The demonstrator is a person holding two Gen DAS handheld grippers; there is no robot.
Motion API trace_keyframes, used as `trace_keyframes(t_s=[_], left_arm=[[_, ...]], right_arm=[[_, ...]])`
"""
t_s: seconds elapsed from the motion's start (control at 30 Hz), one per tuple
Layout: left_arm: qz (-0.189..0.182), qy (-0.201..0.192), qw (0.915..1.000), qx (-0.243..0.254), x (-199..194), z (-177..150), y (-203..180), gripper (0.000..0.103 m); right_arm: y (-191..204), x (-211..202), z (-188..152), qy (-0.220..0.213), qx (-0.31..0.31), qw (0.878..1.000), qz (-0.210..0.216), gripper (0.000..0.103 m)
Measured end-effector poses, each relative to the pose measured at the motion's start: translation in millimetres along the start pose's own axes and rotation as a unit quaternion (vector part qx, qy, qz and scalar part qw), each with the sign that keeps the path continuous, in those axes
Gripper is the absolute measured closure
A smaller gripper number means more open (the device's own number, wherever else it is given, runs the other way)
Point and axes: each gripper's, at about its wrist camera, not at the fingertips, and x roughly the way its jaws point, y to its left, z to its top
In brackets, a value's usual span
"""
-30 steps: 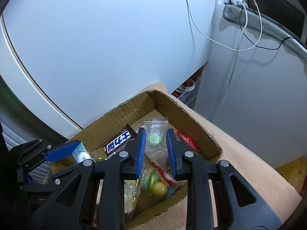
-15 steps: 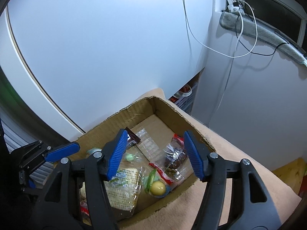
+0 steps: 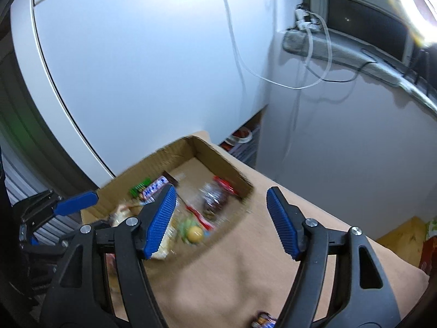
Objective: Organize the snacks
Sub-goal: 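Open both grippers to drop the mint and green candy into the box, then move both open grippers back toward the Snickers bar and yellow candy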
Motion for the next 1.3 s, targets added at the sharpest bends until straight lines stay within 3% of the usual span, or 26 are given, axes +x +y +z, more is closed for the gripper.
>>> trace_keyframes(t_s=[0.2,0.67,0.9,1.3], left_arm=[[-0.041,-0.004,0.9985,0.036,-2.9,-5.6,-41.5,0.060],[-0.120,0.055,0.9859,0.103,37.2,-32.6,-136.2,0.060],[-0.148,0.095,0.9734,0.147,65.2,-56.0,-176.8,0.060],[-0.130,0.144,0.9610,0.198,110.2,-72.7,-190.9,0.054]], right_arm=[[-32.9,-38.6,-30.9,-0.010,0.003,1.000,-0.025,0.032],[-104.9,-103.0,-127.7,0.011,0.052,0.990,-0.128,0.032],[-115.8,-116.5,-156.0,0.012,0.067,0.990,-0.123,0.032],[-123.7,-102.9,-180.6,0.025,0.087,0.992,-0.090,0.032]])
